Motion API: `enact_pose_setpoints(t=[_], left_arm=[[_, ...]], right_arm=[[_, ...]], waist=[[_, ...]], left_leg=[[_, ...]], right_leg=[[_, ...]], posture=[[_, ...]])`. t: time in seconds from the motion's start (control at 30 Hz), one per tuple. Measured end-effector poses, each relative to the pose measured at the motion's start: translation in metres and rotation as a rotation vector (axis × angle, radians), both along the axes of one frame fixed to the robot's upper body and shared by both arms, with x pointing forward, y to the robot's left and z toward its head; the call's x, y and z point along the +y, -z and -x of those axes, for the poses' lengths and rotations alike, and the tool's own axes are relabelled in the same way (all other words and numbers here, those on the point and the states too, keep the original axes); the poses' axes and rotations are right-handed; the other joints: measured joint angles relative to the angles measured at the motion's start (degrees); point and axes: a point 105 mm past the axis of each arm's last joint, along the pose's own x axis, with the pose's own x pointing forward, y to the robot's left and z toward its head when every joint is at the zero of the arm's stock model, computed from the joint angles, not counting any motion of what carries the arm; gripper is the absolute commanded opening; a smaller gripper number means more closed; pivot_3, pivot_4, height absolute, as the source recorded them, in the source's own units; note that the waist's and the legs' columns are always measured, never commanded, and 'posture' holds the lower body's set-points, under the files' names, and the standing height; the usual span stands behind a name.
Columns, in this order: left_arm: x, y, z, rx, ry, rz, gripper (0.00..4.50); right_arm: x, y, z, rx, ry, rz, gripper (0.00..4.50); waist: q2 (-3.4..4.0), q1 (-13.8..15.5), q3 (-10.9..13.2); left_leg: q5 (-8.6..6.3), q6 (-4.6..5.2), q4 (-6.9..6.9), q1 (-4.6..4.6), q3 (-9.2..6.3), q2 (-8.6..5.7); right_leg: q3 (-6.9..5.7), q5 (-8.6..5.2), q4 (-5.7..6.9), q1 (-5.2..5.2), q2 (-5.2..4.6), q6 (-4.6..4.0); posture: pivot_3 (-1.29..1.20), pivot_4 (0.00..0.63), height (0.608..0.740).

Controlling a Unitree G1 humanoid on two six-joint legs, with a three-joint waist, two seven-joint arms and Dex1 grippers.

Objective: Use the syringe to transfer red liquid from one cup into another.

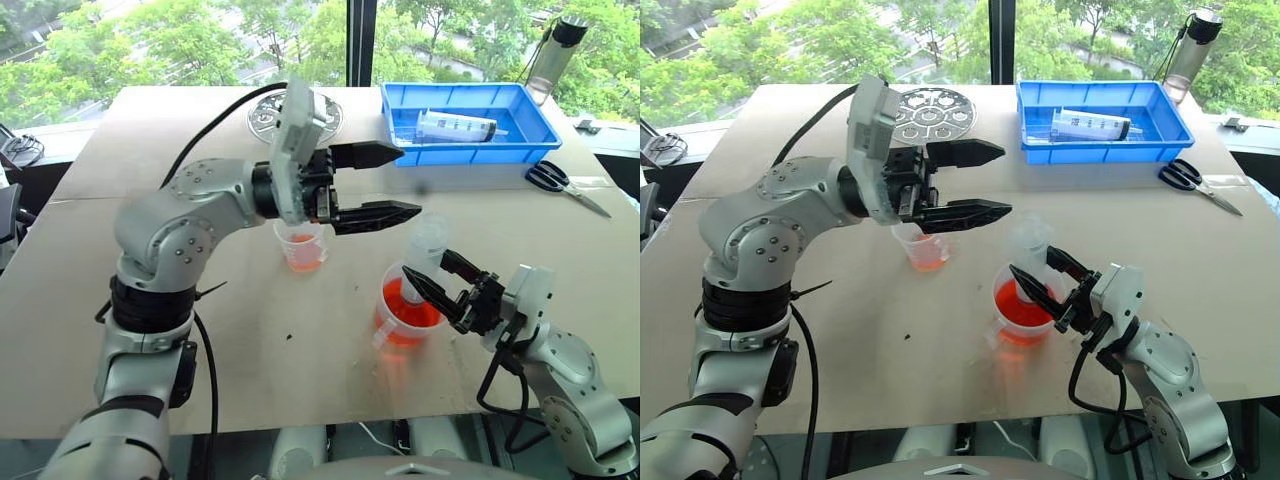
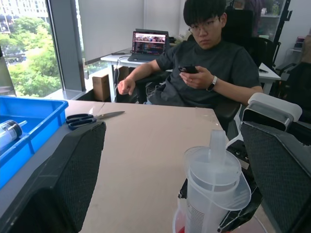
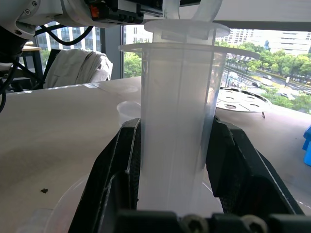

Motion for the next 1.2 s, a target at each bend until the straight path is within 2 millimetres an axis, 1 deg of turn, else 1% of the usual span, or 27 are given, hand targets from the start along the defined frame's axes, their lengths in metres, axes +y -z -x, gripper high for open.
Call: enact_pose_setpoints(t=[0.17,0.4,0.5,0.53,0.57,0.9,1.2], left_arm=[[0.0,-0.001,-0.004,-0.009,-0.012,-0.007,4.5],[-0.001,0.0,-0.002,-0.013,0.012,-0.016,4.5],[-0.003,0.003,-0.001,-0.01,0.024,-0.028,3.67],[-0.004,0.004,-0.001,-0.007,0.029,-0.032,3.22],[-0.004,0.005,0.0,-0.005,0.036,-0.034,3.18],[-0.008,0.01,0.001,0.018,0.076,-0.039,3.18],[-0.006,0.013,0.004,0.037,0.129,-0.052,3.18]], right_arm=[[0.003,0.001,0.0,0.005,-0.002,-0.003,1.48],[0.002,0.001,0.0,0.008,-0.003,-0.002,1.48],[0.003,0.001,0.0,0.009,-0.004,-0.001,1.48],[0.003,0.001,0.0,0.009,-0.004,-0.001,1.48],[0.003,0.001,0.0,0.009,-0.004,-0.001,1.48],[0.003,0.001,0.0,0.006,-0.014,0.007,1.48],[0.005,0.0,0.0,0.005,-0.028,0.012,1.48]], waist=[[-0.01,0.0,0.01],[-0.01,0.01,0.01],[-0.01,0.0,0.01],[-0.01,0.01,0.01],[-0.01,0.01,0.01],[-0.01,0.02,0.01],[-0.01,0.01,0.01]], left_leg=[[-0.01,0.01,-0.06,0.32,0.09,0.0],[-0.01,0.01,-0.06,0.34,0.11,0.0],[-0.01,0.01,-0.06,0.34,0.12,0.0],[-0.01,0.01,-0.06,0.34,0.12,0.0],[-0.01,0.01,-0.06,0.34,0.12,0.0],[-0.01,0.02,-0.06,0.34,0.13,0.0],[-0.01,0.02,-0.07,0.34,0.13,0.0]], right_leg=[[0.11,-0.01,0.0,0.23,0.0,0.0],[0.15,-0.01,0.01,0.23,0.0,0.0],[0.16,-0.01,0.01,0.23,0.0,0.0],[0.16,-0.01,0.01,0.23,0.0,0.0],[0.16,-0.01,0.01,0.23,0.0,0.0],[0.18,-0.01,0.01,0.23,0.0,0.0],[0.18,-0.01,0.01,0.23,0.0,0.0]], posture=[[0.0,0.15,0.74],[0.0,0.15,0.74],[0.0,0.15,0.74],[0.0,0.15,0.74],[0.0,0.15,0.74],[0.0,0.15,0.74],[0.0,0.15,0.74]])
